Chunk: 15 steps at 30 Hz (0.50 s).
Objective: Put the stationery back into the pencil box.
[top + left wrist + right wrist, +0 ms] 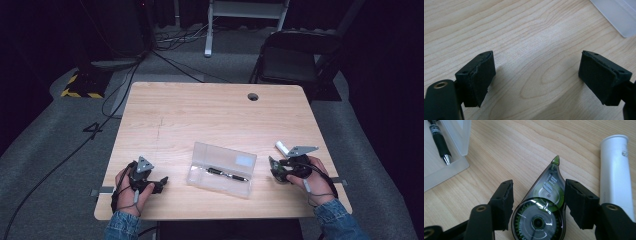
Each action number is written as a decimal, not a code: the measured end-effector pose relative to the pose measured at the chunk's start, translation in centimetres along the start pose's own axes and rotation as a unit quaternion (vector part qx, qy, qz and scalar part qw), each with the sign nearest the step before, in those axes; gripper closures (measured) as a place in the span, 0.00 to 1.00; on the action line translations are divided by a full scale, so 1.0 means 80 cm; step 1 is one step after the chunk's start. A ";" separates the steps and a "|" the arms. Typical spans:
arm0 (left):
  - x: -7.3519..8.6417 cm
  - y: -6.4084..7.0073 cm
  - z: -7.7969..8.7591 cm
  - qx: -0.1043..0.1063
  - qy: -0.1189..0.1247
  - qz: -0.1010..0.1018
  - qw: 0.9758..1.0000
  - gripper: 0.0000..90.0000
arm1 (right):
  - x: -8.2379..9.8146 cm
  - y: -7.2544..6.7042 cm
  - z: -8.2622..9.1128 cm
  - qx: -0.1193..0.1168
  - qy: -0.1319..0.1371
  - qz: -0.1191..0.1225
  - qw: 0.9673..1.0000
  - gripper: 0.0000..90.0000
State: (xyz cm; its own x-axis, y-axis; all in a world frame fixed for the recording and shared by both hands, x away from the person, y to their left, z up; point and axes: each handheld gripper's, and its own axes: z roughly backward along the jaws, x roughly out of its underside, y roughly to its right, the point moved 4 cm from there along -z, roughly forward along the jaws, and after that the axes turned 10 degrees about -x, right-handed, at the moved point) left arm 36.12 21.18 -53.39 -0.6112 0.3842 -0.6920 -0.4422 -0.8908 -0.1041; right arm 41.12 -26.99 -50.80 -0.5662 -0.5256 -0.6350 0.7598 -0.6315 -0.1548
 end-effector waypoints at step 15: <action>0.000 0.000 0.000 0.000 0.000 0.000 1.000 0.16 | 0.000 0.007 -0.014 0.021 -0.004 -0.005 1.000 0.54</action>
State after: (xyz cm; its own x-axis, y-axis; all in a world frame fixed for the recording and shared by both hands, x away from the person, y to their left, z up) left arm 36.12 21.18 -53.39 -0.6113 0.3839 -0.6921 -0.4420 -0.8910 -0.1039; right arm 41.87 -26.72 -51.74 -0.5771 -0.5231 -0.6272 0.7394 -0.6608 -0.1292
